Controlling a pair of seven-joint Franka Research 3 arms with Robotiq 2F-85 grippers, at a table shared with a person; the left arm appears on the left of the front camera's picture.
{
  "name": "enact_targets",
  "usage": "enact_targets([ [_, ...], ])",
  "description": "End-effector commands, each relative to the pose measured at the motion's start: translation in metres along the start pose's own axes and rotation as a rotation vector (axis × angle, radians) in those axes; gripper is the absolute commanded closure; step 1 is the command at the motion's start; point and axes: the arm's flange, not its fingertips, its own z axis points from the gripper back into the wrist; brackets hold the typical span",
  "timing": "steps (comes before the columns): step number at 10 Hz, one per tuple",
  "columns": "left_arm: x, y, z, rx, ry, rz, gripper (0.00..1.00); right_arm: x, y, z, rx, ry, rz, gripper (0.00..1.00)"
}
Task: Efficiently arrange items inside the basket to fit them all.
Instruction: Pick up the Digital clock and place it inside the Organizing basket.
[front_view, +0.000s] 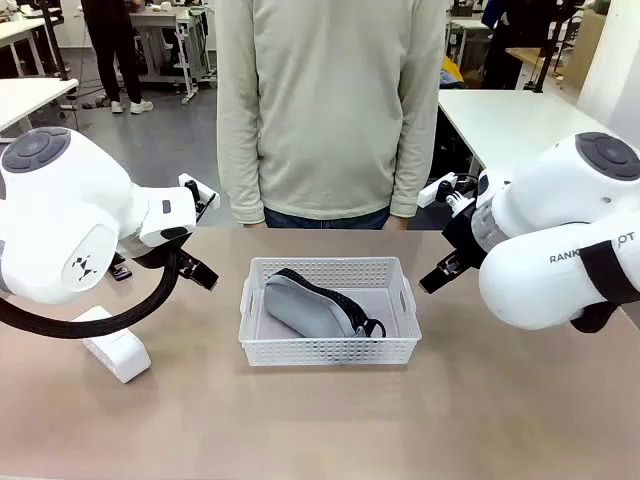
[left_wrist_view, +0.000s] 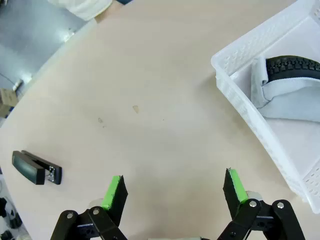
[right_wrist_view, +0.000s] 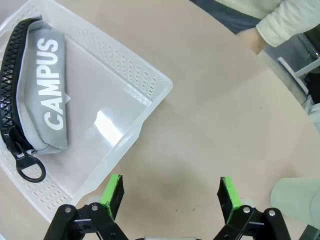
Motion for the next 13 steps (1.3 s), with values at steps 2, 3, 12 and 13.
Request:
enact_targets([
  [2,0.0001,0.0000,0.0001,0.000,0.000,0.000,0.00,0.0000,0.0000,0.0000,0.000,0.000,0.000,0.00],
  [3,0.0001,0.0000,0.0001,0.000,0.000,0.000,0.00,0.0000,0.0000,0.0000,0.000,0.000,0.000,0.00],
  [12,0.0001,0.0000,0.0001,0.000,0.000,0.000,0.00,0.0000,0.0000,0.0000,0.000,0.000,0.000,0.00],
  [13,0.0001,0.0000,0.0001,0.000,0.000,0.000,0.00,0.0000,0.0000,0.0000,0.000,0.000,0.000,0.00],
])
